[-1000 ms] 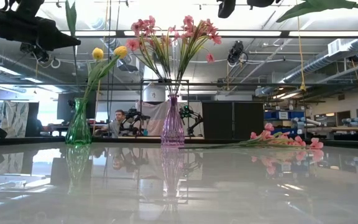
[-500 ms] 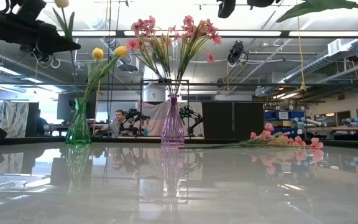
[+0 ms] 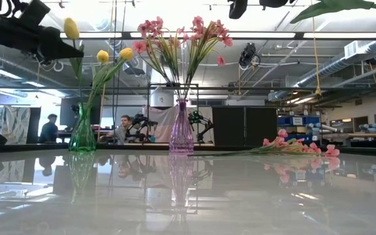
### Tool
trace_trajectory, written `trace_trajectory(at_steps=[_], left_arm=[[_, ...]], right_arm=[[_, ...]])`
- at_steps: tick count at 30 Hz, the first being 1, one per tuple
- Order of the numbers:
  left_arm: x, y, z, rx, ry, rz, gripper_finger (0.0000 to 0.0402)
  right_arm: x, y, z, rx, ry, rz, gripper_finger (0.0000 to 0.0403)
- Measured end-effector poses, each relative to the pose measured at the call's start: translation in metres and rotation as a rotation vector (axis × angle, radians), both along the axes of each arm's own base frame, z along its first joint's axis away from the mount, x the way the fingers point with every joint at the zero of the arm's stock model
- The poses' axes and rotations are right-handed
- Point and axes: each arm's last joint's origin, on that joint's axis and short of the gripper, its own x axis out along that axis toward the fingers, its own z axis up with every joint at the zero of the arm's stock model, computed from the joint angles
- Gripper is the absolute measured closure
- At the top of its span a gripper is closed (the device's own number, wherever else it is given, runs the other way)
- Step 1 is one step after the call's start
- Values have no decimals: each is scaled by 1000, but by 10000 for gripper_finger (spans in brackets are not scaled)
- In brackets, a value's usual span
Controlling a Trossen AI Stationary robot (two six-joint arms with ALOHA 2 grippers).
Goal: Sort flowers into vase by color
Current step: Put the yellow flower into the green vase, then put the pink flowers into the purple vase
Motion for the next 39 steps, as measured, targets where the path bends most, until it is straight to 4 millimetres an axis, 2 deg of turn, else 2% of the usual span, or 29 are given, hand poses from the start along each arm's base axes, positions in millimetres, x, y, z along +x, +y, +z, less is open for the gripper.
trace_trajectory(at_steps=[10,16,33,39], left_arm=[[-1,3,-2,-64,-43,41,302],[-1,2,-2,-117,-100,-3,298],[0,2,-2,-228,-222,-14,203],[0,2,-2,-251,-242,-15,185]], right_arm=[[0,0,0,0,0,0,149],[0,0,0,0,0,0,149],[0,0,0,0,0,0,149],[0,0,0,0,0,0,149]])
